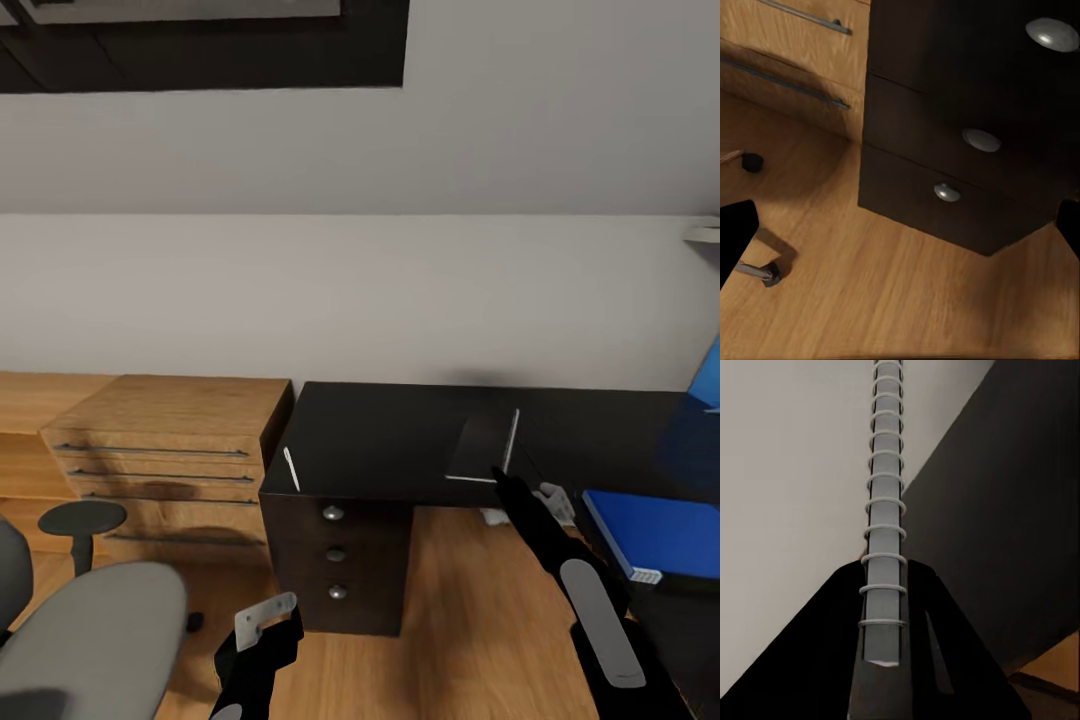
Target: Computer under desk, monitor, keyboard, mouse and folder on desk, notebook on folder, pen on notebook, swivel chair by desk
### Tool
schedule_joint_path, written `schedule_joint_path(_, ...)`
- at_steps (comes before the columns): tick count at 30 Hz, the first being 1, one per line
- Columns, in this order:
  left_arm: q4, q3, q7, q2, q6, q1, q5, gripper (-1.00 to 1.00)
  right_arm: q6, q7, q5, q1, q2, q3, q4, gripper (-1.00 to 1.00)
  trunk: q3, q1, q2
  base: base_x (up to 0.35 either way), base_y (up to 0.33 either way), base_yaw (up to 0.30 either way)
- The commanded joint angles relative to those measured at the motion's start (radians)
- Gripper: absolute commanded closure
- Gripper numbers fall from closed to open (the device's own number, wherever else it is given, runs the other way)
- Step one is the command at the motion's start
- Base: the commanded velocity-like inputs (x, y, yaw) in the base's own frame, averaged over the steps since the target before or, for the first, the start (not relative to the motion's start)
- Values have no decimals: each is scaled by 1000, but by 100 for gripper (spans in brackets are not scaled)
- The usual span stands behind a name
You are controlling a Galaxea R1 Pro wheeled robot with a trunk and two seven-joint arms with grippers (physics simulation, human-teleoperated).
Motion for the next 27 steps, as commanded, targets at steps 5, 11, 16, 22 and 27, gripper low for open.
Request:
schedule_joint_path(5,1,0,6,-1,4,0,5,-100,47,-2,-47,-1,-5,-58,-1,100,15,-19,35,0,0,-296)
schedule_joint_path(11,2,0,6,-1,4,0,7,-100,53,-1,-66,-1,-4,-120,2,100,34,-42,77,0,0,-296)
schedule_joint_path(16,2,-1,8,-1,4,0,9,-100,54,0,-70,-1,-3,-142,24,100,34,-42,77,0,0,-296)
schedule_joint_path(22,2,-1,9,-1,4,0,9,-100,56,0,-179,-1,-29,-146,59,100,34,-42,77,0,0,-296)
schedule_joint_path(27,2,-2,10,-1,4,0,9,-100,59,1,-226,-1,-54,-146,62,100,34,-42,77,0,0,-296)
